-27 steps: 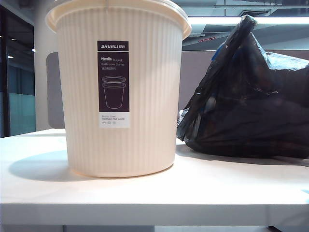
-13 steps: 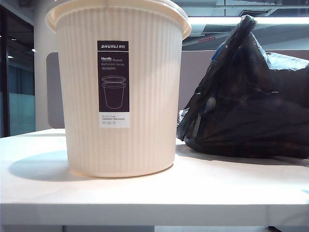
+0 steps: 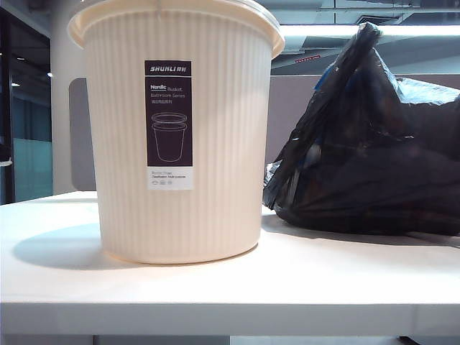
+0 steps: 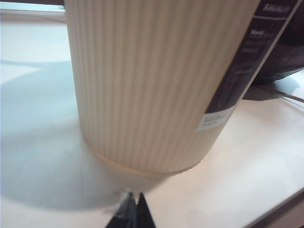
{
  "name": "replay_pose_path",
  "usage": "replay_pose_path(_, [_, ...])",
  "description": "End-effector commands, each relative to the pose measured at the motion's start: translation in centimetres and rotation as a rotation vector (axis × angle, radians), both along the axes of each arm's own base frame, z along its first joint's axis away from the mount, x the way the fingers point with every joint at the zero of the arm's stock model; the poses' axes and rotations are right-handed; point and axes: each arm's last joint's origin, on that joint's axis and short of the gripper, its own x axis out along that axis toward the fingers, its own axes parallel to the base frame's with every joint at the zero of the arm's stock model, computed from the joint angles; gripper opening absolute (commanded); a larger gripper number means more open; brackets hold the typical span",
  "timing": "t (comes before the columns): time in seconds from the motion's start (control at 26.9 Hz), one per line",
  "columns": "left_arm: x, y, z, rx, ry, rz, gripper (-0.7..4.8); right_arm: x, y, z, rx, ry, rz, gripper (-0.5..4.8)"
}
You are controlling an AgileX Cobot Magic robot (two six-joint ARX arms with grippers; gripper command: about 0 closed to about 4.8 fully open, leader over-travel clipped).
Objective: Open the ring lid of the trash can, pull out the black garbage bag inside, and place it on the table.
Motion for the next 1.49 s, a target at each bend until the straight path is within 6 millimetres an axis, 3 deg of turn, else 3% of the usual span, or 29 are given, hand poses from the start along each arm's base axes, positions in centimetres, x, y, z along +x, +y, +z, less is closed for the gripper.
replay_pose_path(0.04, [0.0, 0.0, -0.1, 0.003, 0.006, 0.002, -0.06, 0.0, -0.3, 0.4, 0.01, -0.047, -0.03, -0.05])
replay_pose_path(0.78, [1.1, 3.3, -0.1, 0.001, 0.008, 0.361, -0.06, -0.2, -1.8, 1.0, 0.016, -0.126, -0.173, -0.05])
replay_pose_path(1.49, [1.1, 3.4, -0.1, 0.002, 0.008, 0.372, -0.06, -0.4, -2.0, 1.4, 0.021, -0.173, -0.188, -0.05])
